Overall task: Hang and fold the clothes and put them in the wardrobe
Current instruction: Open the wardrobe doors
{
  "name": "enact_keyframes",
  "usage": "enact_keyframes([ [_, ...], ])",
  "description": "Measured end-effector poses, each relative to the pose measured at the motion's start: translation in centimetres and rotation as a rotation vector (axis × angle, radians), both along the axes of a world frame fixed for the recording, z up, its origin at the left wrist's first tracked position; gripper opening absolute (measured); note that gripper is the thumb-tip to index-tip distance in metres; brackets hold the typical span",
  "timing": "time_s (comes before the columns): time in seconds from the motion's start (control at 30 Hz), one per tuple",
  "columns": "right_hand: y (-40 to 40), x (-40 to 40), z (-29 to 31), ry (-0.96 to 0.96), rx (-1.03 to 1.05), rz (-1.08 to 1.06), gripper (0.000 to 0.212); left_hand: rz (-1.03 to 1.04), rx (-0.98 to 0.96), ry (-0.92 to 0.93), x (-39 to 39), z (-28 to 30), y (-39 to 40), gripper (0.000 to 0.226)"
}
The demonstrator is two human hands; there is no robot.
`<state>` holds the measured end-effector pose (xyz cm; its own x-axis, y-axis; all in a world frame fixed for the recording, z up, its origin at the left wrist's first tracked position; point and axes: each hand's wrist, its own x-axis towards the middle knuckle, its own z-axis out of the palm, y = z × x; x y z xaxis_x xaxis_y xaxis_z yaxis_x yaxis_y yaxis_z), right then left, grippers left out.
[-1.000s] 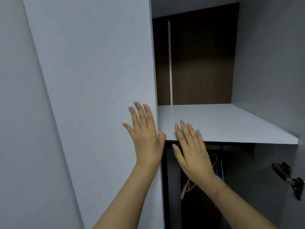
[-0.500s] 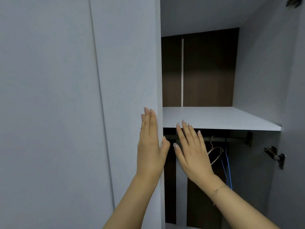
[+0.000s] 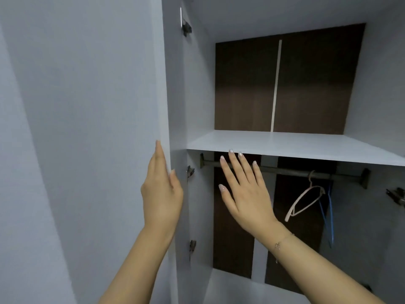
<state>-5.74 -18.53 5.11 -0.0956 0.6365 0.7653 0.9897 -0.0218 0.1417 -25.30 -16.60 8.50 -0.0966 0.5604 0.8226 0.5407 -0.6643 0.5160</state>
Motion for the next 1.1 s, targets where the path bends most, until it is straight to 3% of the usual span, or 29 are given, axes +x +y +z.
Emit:
enact_keyframes([
  [0.3,1.1,-2.4,-0.3,-0.052,-0.039,0.075,0.061,0.082,0.003,-0.063,-2.7,-1.8,1.2,0.063],
  [0.47,0.9,-1.9,-1.8,-0.018,-0.047,0.173,0.059,0.166,-0.026,0.096,-2.6,-5.8,1.1,0.072],
  [0.73,1.0,-0.6,-6.3,0.200,-0.092,0.371,0.059,0.375,-0.210,0.393,-2.4,-11.6,-0.6,0.058],
  [0.83,0.8,-0.3,-9.0,0.231,-0.180,0.504,0.060,0.432,-0.285,0.440,-1.4,-13.5,-3.1,0.058],
  [1.1,0.1,-0.3,-12.9,0.185,-0.442,0.805,0.063,0.650,-0.449,0.356,-0.3,-17.5,-11.5,0.061],
])
